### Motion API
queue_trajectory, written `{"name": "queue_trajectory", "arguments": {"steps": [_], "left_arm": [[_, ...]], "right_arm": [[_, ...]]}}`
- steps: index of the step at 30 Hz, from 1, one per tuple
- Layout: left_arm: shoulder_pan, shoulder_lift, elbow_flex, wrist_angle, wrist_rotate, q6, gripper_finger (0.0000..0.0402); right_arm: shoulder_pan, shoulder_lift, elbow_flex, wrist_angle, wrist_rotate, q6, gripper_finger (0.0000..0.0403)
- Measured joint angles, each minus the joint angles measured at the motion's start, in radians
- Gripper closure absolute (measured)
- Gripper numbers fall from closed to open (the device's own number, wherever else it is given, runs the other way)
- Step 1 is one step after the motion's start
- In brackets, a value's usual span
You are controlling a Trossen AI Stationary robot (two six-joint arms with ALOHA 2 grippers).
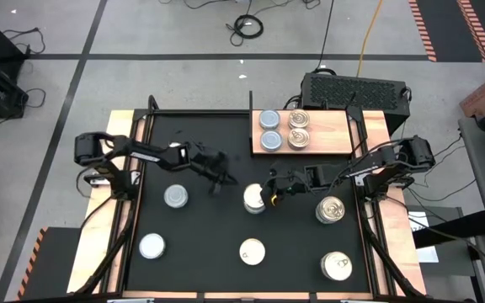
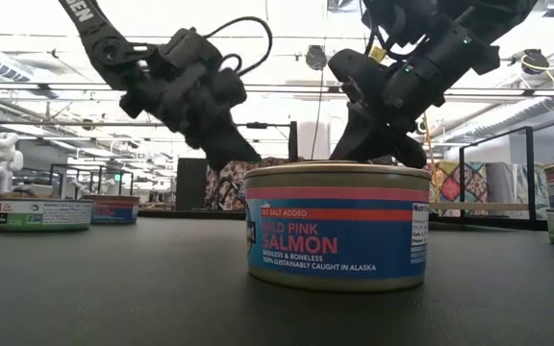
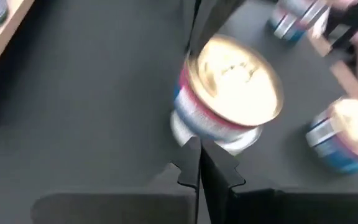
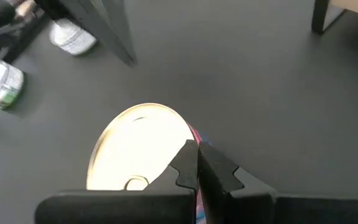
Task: Stack canned seafood by type on shelf
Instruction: Stack the blue pink tuna can on top of the other blue pink tuna can on the shelf
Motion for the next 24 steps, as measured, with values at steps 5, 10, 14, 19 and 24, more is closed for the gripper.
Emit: {"name": "queue_trajectory", "arguments": {"steps": [5,10,14,19,24], "left_arm": [[0.027,-0.029,0.001,0.058,0.089,-0.322,0.0337],[0.028,-0.001,0.024,0.073,0.089,-0.539,0.0280],[0.014,0.025,0.086,0.077,0.073,-0.588,0.0250],[-0.004,0.064,0.137,0.035,0.013,-0.613,0.0240],[-0.002,0.107,0.147,0.010,-0.030,-0.613,0.0240]], "right_arm": [[0.002,0.000,0.000,-0.003,0.003,-0.035,0.0403],[0.006,0.000,0.000,-0.003,0.023,-0.066,0.0403],[0.006,0.000,0.000,-0.002,0.023,-0.086,0.0403],[0.006,0.000,0.000,0.001,0.022,-0.092,0.0403],[0.006,0.000,0.001,0.002,0.022,-0.096,0.0403]]}}
